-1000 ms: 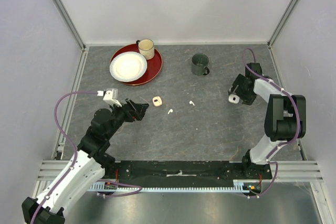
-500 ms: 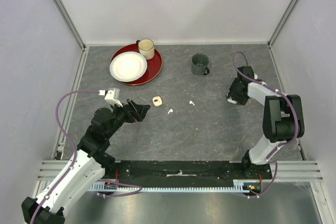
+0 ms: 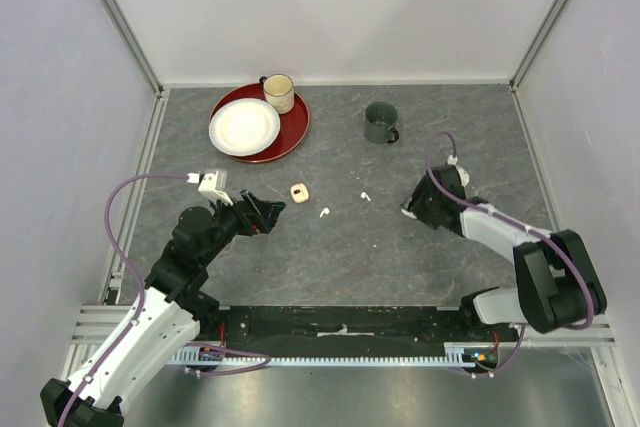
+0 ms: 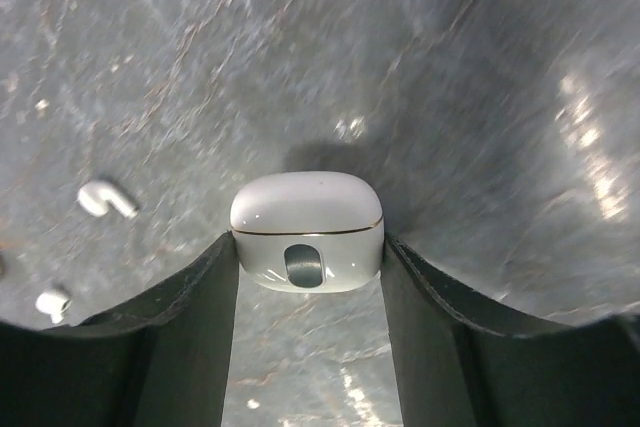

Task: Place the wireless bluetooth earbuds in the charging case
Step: Move the charging case to the center of the board, then pick up the charging case at the center of the board.

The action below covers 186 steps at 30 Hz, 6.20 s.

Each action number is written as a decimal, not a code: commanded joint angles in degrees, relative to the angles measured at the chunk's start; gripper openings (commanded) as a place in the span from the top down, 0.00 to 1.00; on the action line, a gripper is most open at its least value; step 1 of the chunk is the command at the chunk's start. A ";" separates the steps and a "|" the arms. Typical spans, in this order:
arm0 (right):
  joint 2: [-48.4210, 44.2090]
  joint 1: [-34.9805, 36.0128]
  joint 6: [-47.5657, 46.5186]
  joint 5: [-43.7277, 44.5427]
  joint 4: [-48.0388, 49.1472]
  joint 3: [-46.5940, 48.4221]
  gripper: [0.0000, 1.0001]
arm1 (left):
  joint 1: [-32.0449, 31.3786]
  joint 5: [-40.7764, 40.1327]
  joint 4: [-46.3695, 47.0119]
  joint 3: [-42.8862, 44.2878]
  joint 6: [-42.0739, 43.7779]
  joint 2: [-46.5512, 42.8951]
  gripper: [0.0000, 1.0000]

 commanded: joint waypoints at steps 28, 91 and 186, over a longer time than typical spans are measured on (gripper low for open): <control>-2.85 15.71 2.77 6.39 -8.04 -1.30 0.22 | 0.13 0.92 0.07 3.16 -1.44 2.32 0.08; -4.27 16.25 -59.41 -2.90 -4.35 6.44 0.11 | 0.21 4.00 1.56 1.23 3.04 -0.50 0.10; -21.41 36.55 -55.03 -11.20 2.86 15.23 1.00 | -16.48 18.67 13.69 21.36 -5.04 33.60 0.47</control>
